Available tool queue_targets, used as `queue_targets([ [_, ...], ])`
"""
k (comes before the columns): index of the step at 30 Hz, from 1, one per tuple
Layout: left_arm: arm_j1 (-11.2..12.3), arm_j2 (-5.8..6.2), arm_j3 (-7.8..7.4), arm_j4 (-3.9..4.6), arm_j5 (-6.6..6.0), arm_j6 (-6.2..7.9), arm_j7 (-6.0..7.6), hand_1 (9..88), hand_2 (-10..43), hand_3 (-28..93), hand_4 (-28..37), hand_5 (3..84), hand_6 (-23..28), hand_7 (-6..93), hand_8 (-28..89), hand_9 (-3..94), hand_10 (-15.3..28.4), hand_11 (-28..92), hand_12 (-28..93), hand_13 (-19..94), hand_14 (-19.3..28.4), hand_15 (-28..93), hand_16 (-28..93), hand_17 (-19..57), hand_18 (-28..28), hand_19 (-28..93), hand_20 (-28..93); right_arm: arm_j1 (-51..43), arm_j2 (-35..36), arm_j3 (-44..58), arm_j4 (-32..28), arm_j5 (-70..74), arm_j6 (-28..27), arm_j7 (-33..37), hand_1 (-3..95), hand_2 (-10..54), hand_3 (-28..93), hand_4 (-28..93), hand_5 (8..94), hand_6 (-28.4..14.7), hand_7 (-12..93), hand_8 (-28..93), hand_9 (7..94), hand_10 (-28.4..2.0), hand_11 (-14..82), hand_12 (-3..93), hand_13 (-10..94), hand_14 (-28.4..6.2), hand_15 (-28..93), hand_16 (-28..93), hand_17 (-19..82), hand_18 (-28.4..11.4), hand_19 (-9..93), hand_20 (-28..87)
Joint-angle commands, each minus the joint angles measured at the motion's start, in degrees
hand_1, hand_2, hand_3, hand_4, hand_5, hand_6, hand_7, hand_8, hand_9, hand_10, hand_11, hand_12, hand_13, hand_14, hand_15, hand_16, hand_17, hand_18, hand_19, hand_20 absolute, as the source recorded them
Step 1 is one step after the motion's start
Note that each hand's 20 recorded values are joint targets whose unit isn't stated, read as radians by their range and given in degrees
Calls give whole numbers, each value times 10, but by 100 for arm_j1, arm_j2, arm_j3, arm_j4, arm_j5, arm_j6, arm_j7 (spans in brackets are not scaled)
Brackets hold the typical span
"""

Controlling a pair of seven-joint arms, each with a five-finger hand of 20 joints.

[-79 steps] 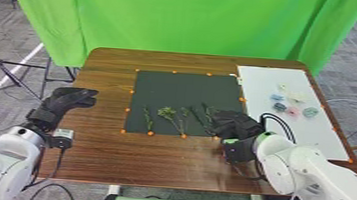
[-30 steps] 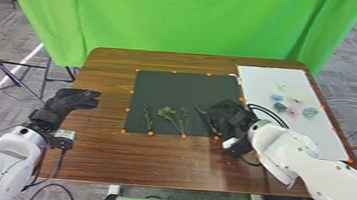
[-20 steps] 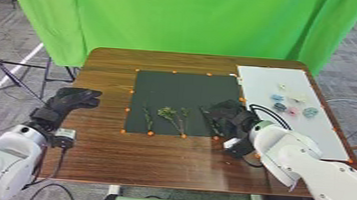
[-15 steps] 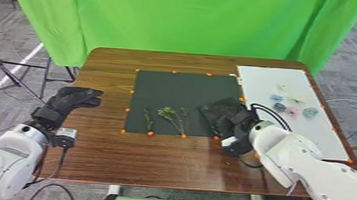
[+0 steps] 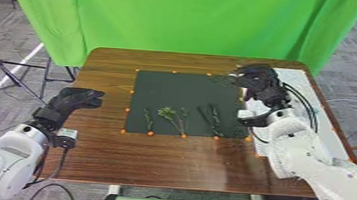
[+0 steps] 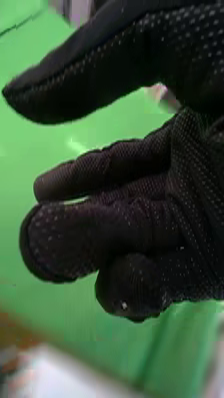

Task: Arrange flowers

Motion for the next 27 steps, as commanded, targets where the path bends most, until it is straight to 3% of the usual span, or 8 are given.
queue_targets([
  [1, 89, -31, -29, -10, 21, -73, -54, 308, 110, 594, -229, 484, 67, 138, -72, 494, 171, 220, 83, 383, 212, 227, -37, 11, 162, 245, 137, -352, 519, 509, 713, -1162, -682, 131, 371, -95, 648, -102, 588, -8, 150, -48, 648, -136, 100, 188, 860, -53, 502, 287, 580, -122, 921, 351],
  [5, 147, -52, -19, -34, 18, -18, -8, 308, 110, 595, -229, 484, 67, 139, -72, 495, 171, 220, 83, 383, 211, 226, -37, 12, 161, 244, 136, -429, 556, 461, 966, -1485, -801, 222, 373, -95, 652, -107, 605, 0, 162, -54, 652, -134, 101, 189, 860, -53, 515, 288, 577, -124, 922, 361],
  [27, 29, -84, 127, 57, 104, -265, 71, 309, 111, 593, -228, 484, 68, 139, -73, 489, 169, 219, 84, 382, 209, 225, -36, 11, 162, 242, 135, -926, 803, 484, 1303, -1902, -1068, 673, 377, -95, 657, -115, 606, 4, 166, -61, 631, -134, 93, 190, 852, -49, 526, 281, 570, -125, 924, 379],
])
